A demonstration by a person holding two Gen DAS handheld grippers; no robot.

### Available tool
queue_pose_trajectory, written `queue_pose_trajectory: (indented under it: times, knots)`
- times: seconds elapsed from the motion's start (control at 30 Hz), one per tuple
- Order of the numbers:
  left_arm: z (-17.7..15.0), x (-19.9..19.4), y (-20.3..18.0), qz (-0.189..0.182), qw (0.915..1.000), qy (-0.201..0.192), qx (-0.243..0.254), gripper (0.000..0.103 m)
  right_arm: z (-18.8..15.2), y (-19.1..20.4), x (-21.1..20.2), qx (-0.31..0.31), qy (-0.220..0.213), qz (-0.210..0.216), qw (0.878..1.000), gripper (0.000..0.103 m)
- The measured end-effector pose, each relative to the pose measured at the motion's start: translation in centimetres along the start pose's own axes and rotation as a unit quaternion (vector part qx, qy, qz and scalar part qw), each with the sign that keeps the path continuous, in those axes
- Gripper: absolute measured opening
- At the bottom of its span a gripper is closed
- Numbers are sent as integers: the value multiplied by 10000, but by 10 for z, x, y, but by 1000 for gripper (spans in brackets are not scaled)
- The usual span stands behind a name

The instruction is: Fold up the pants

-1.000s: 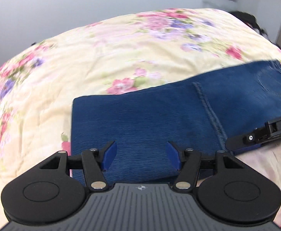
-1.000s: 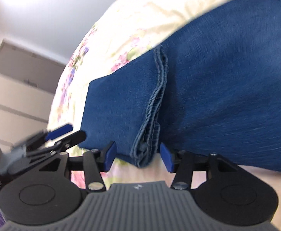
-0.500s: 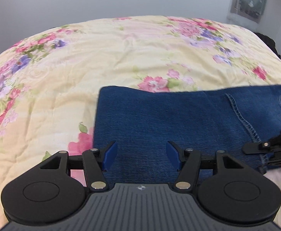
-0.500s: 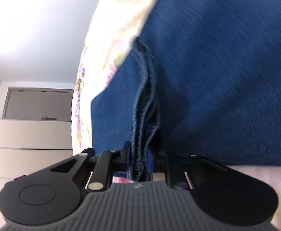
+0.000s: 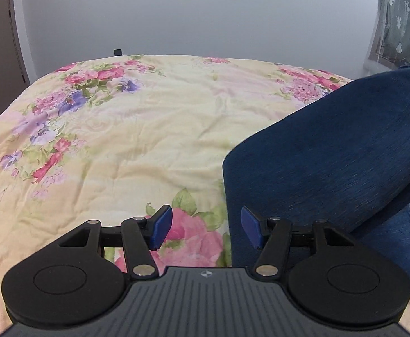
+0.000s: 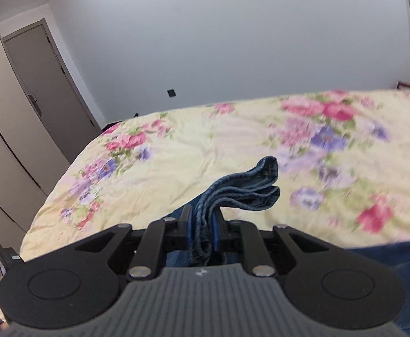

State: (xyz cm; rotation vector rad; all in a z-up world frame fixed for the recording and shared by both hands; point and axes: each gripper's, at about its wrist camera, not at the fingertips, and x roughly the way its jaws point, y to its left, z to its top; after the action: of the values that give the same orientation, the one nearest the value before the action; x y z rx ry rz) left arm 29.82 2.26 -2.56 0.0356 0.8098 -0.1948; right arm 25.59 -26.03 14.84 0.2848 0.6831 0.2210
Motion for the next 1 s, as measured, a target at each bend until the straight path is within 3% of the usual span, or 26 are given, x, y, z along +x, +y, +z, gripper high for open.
queue_pose_trajectory:
  times: [0.13, 0.3, 0.43, 0.57, 0.7, 0.9, 0.97, 1.0]
  knots:
    - [4, 4, -34, -287, 9995, -45, 110, 65, 34, -61, -79, -245, -324, -588, 9974, 7]
    - [-1, 25, -86, -539, 9971, 57, 532, 63, 26, -175, -111, 86, -253, -1325, 9908, 6]
    - [-12, 50, -120, -593, 9939, 268, 888, 57, -30, -287, -100, 675, 86, -1993, 9776, 5]
    - [-22, 73, -147, -562, 9894, 484, 1246, 48, -107, -382, -62, 1603, 740, -2423, 9540, 4]
    - [-25, 90, -166, -592, 9872, 522, 1389, 44, -153, -417, -43, 1930, 1034, -2343, 9472, 3]
    - [-24, 108, -177, -380, 9870, 622, 1434, 44, -165, -427, -49, 1966, 1153, -1899, 9550, 6]
    - [-23, 109, -176, -366, 9873, 641, 1404, 44, -166, -431, -59, 2062, 1017, -1810, 9562, 25]
    - [-23, 109, -175, -352, 9874, 657, 1398, 44, -167, -435, -64, 2164, 947, -1753, 9558, 30]
